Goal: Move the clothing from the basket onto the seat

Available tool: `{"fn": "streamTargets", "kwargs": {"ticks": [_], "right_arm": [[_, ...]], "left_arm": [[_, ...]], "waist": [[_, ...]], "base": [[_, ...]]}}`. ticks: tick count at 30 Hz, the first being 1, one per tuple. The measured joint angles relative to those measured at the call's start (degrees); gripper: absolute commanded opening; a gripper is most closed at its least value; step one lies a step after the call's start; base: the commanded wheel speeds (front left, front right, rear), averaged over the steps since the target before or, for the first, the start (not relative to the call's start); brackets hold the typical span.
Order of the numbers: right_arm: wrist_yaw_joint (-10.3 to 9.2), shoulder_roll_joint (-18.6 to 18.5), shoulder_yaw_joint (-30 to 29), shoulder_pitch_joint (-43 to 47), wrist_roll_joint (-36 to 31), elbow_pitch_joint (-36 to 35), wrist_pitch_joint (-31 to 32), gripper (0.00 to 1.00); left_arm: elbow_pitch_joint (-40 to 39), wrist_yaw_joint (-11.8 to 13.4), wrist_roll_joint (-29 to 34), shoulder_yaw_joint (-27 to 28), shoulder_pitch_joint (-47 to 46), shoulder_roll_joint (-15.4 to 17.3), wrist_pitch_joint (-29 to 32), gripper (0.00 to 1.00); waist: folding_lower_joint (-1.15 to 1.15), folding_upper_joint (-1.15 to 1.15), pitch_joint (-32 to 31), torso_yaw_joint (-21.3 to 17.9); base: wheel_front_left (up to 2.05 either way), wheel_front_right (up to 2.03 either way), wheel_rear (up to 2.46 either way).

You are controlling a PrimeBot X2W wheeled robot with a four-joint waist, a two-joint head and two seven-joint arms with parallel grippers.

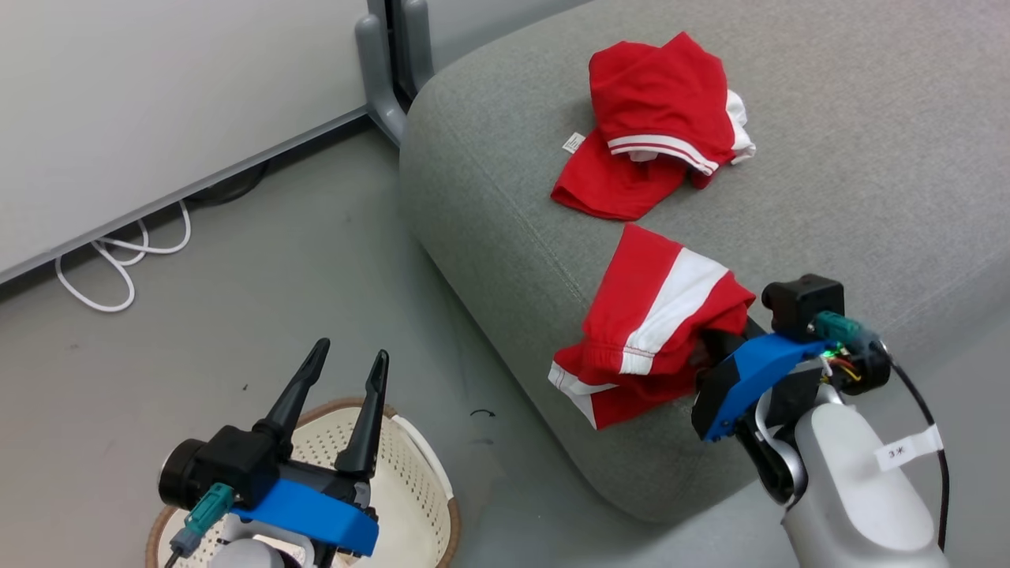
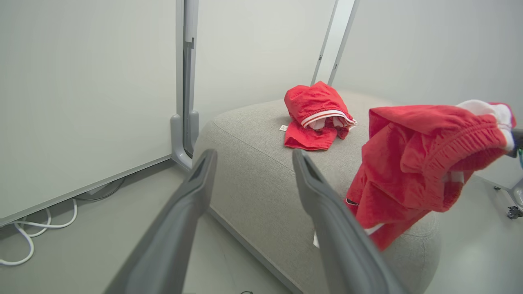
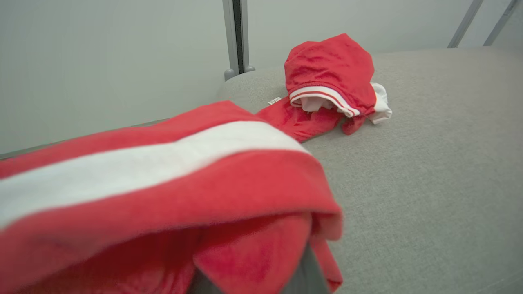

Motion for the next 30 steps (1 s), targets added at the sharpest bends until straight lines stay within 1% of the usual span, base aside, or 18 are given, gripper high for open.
{"fn": "streamTargets", "kwargs": {"ticks": [4, 10, 14, 20, 23, 26, 30], "right_arm": [[0.01, 0.0, -2.1, -3.0, 2.4, -0.1, 3.9, 0.0], [0.0, -0.3, -9.4, -10.4, 6.2, -3.3, 11.1, 0.0], [0.0, -2.7, -15.4, -16.1, 8.7, -6.7, 16.3, 0.0], [0.0, -7.8, -26.4, -27.3, 10.8, -9.8, 24.0, 0.0], [0.0, -9.8, -32.8, -33.6, 10.6, -10.5, 25.4, 0.0], [0.0, -11.1, -38.3, -38.9, 8.8, -9.8, 25.4, 0.0], [0.0, -11.8, -42.9, -42.2, 5.5, -7.1, 23.9, 0.0]], "left_arm": [[-0.5, 0.0, 0.5, -0.1, -1.4, 1.0, 0.0, 1.0], [-2.9, -0.1, 1.2, -0.3, -4.7, 2.5, 0.0, 1.0], [-5.7, -0.1, 2.1, -0.2, -7.0, 4.1, 0.4, 1.0], [-11.6, 0.2, 3.6, 0.9, -9.5, 7.0, 2.2, 1.0], [-14.7, 0.7, 4.0, 1.6, -10.3, 8.3, 3.2, 1.0], [-17.5, 1.0, 4.5, 2.0, -11.1, 9.1, 3.9, 1.0], [-20.5, 1.2, 5.0, 2.1, -12.3, 9.9, 4.4, 1.0]], "waist": [[0.0, 0.0, 2.3, 1.2], [0.0, 0.0, 7.7, 3.8], [0.01, 0.0, 12.5, 5.7], [0.01, 0.0, 20.5, 8.4], [0.01, 0.0, 24.6, 9.5], [0.02, 0.0, 28.6, 10.6], [0.02, 0.0, 33.1, 12.0]], "base": [[0.0, 0.0, 0.0], [0.0, 0.0, 0.0], [0.0, 0.0, 0.0], [0.0, 0.0, 0.0], [0.0, 0.0, 0.0], [0.0, 0.0, 0.0], [0.0, 0.0, 0.0]]}}
